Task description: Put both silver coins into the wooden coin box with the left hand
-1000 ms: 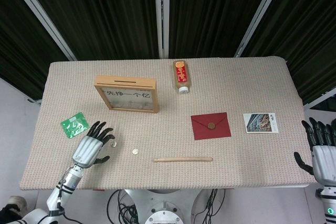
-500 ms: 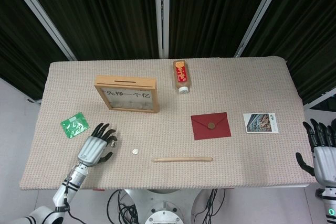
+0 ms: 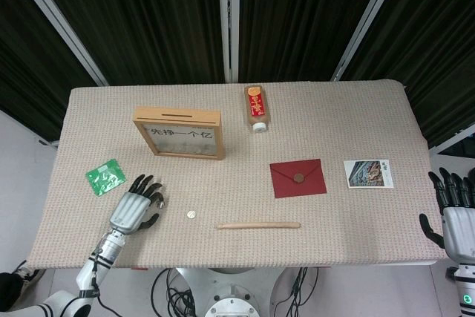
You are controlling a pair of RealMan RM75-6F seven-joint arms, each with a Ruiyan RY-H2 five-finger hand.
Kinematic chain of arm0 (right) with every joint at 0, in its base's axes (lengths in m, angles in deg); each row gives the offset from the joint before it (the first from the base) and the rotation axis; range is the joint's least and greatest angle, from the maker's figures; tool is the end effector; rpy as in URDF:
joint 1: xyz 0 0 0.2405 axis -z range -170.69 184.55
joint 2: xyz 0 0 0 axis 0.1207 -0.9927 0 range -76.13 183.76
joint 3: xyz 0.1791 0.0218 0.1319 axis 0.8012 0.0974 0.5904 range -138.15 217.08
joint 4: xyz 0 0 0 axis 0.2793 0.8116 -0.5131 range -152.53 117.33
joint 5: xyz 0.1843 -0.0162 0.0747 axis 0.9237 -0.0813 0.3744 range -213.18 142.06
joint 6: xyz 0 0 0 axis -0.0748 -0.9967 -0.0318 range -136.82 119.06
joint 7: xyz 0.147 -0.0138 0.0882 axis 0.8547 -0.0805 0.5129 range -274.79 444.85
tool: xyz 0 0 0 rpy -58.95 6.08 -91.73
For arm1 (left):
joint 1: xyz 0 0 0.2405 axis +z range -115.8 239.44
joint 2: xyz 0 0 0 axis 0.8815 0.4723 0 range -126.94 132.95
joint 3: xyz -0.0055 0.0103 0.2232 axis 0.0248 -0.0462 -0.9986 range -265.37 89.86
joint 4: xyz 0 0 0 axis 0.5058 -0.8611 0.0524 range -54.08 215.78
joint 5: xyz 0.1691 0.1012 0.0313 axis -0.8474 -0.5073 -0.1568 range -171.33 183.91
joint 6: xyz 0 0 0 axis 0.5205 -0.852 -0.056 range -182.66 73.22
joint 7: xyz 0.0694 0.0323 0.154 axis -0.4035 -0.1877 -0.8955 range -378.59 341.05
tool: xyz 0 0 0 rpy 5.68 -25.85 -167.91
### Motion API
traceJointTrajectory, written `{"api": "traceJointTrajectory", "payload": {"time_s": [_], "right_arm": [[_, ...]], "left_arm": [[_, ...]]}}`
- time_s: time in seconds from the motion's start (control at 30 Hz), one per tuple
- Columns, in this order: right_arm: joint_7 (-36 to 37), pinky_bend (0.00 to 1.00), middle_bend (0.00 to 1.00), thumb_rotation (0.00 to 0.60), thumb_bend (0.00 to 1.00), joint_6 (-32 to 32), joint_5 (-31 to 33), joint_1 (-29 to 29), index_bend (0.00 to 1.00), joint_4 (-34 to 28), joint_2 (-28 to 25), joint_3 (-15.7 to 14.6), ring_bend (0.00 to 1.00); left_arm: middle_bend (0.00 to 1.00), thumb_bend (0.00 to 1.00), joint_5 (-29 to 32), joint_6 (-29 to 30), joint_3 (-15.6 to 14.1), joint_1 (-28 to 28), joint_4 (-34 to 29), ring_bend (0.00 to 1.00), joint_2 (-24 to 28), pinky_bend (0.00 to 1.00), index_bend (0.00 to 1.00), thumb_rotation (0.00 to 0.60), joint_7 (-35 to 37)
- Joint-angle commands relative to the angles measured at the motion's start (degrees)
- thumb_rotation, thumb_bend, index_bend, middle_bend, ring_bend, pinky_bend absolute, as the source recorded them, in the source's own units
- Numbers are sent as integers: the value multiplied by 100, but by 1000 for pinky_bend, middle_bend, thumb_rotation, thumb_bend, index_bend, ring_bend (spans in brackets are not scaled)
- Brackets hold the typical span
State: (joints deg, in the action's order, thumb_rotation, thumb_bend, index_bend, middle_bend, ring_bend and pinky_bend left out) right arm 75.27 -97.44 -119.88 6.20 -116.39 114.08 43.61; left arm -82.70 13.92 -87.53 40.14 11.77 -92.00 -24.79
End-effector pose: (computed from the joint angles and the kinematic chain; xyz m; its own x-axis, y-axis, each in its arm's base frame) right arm -0.2740 -0.1889 0.1784 0.5072 0.0375 0.8610 -0.8602 0.0835 0.5031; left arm -0.2168 0.2596 -0.0297 0.4571 0.2065 0.8651 0.8573 -0.3611 -0.3668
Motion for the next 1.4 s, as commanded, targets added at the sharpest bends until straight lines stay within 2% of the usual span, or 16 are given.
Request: {"api": "traceJointTrajectory", "payload": {"time_s": [0.03, 0.87, 1.4], "right_arm": [[17, 0, 0, 600, 315, 24, 7, -7, 0, 9, 4, -2, 0], [82, 0, 0, 600, 315, 151, 50, -45, 0, 105, 43, -11, 0], [117, 0, 0, 600, 315, 172, 44, -44, 0, 121, 38, -27, 0]], "left_arm": [[182, 284, 15, -7, -12, 0, -8, 13, -5, 57, 414, 600, 17], [183, 284, 148, -102, -40, -91, 122, 13, -115, 56, 387, 600, 29], [192, 283, 150, -78, 0, -174, 446, 13, -362, 49, 414, 600, 120]]}}
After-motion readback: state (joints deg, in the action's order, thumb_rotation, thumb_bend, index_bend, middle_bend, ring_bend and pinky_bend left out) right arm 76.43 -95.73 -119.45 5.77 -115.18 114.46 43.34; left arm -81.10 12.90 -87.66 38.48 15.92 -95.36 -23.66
